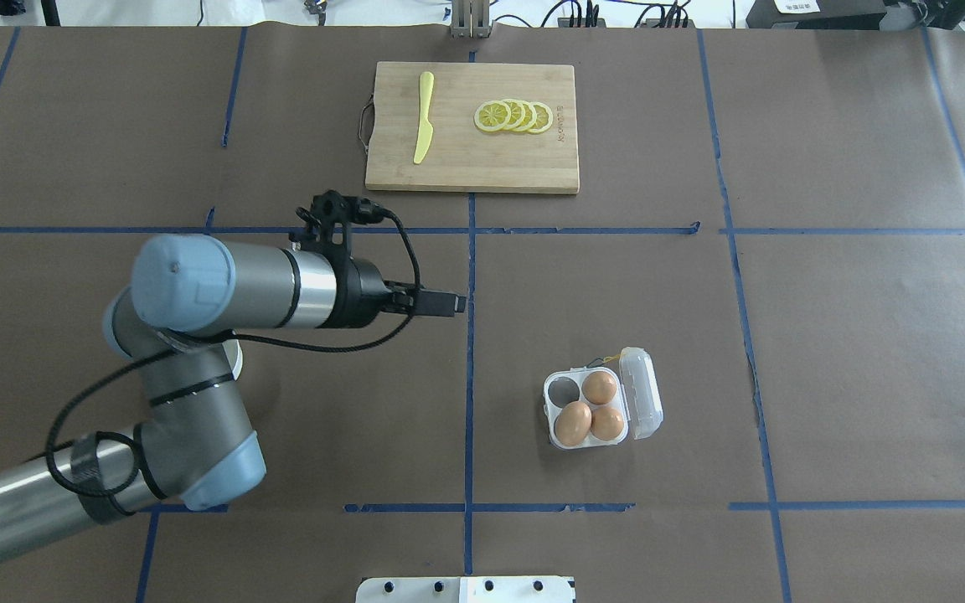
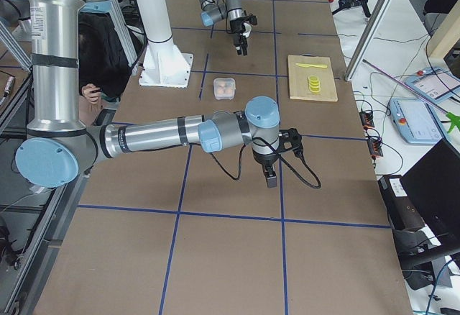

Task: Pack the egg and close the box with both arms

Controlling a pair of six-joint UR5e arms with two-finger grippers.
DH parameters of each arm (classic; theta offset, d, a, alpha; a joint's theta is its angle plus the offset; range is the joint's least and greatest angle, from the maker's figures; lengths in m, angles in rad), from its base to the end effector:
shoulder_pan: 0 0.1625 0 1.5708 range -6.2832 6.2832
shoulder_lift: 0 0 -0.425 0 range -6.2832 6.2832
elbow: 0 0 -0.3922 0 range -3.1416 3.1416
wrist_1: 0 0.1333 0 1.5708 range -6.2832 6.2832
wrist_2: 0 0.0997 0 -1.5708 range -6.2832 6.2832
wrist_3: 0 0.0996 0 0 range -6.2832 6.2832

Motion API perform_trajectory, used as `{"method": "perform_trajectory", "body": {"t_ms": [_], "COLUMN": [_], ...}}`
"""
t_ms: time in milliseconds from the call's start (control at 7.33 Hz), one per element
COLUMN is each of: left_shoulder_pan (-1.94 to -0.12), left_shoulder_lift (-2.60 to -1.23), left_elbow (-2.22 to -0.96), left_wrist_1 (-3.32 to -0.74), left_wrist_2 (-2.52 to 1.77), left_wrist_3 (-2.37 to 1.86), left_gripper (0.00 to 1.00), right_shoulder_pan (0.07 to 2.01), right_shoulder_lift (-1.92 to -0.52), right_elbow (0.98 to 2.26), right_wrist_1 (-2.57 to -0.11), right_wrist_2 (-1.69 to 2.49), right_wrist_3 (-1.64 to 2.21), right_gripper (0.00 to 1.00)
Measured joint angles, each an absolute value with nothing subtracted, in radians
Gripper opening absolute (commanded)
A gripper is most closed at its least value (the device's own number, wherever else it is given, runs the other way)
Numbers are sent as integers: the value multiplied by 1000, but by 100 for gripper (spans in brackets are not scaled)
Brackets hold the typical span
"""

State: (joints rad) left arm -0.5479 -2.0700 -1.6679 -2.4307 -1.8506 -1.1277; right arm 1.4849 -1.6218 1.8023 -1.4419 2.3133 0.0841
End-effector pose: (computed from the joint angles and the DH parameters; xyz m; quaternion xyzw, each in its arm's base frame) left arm 0.4865 -0.4208 0.2273 0.2217 0.6292 0.0540 0.7430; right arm 0.0244 -0.4854 0.5561 0.1126 -0.3693 -0.0567 0.9207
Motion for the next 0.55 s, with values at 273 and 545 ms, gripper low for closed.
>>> {"method": "perform_trajectory", "body": {"t_ms": [273, 545], "left_shoulder_pan": [-709, -892], "left_shoulder_lift": [-2002, -1902], "left_elbow": [-1832, -1940], "left_wrist_1": [-2100, -1867], "left_wrist_2": [-1913, -1940], "left_wrist_3": [-913, -621], "left_gripper": [100, 100], "right_shoulder_pan": [1485, 1485], "right_shoulder_lift": [-1626, -1631], "right_elbow": [1803, 1806], "right_wrist_1": [-1442, -1442], "right_wrist_2": [2314, 2315], "right_wrist_3": [85, 86], "right_gripper": [100, 100]}}
